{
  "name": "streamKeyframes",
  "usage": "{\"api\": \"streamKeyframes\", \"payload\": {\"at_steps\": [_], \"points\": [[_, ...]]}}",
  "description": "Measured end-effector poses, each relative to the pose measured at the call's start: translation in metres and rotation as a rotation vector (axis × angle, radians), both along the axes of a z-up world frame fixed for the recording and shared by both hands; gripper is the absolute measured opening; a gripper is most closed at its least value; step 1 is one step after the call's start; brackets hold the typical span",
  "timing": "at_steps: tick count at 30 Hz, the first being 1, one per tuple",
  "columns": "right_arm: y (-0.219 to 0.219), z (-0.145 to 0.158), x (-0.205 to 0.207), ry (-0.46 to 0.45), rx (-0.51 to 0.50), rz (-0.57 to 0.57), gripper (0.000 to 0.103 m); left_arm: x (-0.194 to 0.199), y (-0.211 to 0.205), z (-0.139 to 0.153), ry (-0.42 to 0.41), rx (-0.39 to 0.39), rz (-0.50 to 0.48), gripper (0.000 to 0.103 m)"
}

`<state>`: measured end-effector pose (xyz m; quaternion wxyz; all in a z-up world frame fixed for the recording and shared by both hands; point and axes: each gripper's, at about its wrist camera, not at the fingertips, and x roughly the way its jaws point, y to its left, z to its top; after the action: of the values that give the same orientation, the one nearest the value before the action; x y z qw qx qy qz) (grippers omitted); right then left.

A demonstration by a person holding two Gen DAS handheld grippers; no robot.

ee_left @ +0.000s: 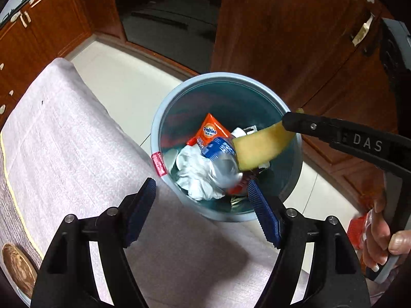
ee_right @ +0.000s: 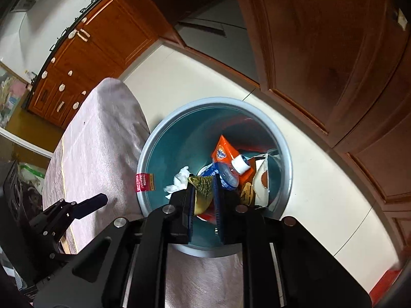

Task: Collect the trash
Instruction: 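Open both tools over the bin to drop the can and melon rind, then move both tools back over the table toward the yogurt cup and bowl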

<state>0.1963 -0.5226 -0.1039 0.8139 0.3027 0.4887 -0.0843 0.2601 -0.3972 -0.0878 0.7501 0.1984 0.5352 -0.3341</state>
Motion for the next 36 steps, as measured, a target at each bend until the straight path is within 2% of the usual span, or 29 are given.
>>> {"api": "streamKeyframes", "payload": {"at_steps": [1, 2, 3, 5, 7, 9, 17, 22, 31, 33, 35, 36], "points": [[0.001, 0.001, 0.000, -0.004, 0.003, -0.001, 0.018, 0.000, 0.002, 0.001, -0.003, -0.002, 0.002, 0.075], [0.001, 0.002, 0.000, -0.009, 0.001, -0.003, 0.029, -0.002, 0.004, 0.001, -0.004, -0.006, 0.003, 0.075], [0.001, 0.004, -0.001, -0.016, -0.002, -0.008, 0.053, -0.005, 0.009, 0.002, -0.001, -0.014, 0.004, 0.075], [-0.001, 0.009, -0.004, -0.037, -0.003, -0.027, 0.074, -0.013, 0.014, 0.007, 0.006, -0.030, 0.008, 0.075], [-0.001, 0.015, -0.006, -0.040, -0.022, -0.041, 0.076, -0.019, 0.011, 0.011, 0.005, -0.040, 0.010, 0.075], [0.000, 0.017, -0.006, -0.017, -0.018, -0.043, 0.087, -0.019, 0.015, 0.014, 0.006, -0.051, 0.010, 0.075], [0.018, 0.029, -0.018, 0.020, -0.048, -0.034, 0.087, -0.033, 0.037, 0.034, -0.005, -0.082, 0.025, 0.076], [0.038, 0.046, -0.029, 0.004, -0.069, -0.020, 0.087, -0.040, 0.057, 0.049, -0.026, -0.110, 0.050, 0.076], [0.094, 0.075, -0.041, -0.022, -0.097, 0.037, 0.089, -0.058, 0.120, 0.079, -0.069, -0.154, 0.106, 0.076], [0.108, 0.078, -0.041, -0.024, -0.106, 0.055, 0.089, -0.061, 0.139, 0.083, -0.074, -0.166, 0.131, 0.082], [0.127, 0.082, -0.040, -0.023, -0.112, 0.085, 0.089, -0.065, 0.162, 0.086, -0.091, -0.181, 0.168, 0.097], [0.134, 0.083, -0.040, -0.021, -0.112, 0.096, 0.089, -0.067, 0.174, 0.089, -0.103, -0.191, 0.187, 0.097]]}}
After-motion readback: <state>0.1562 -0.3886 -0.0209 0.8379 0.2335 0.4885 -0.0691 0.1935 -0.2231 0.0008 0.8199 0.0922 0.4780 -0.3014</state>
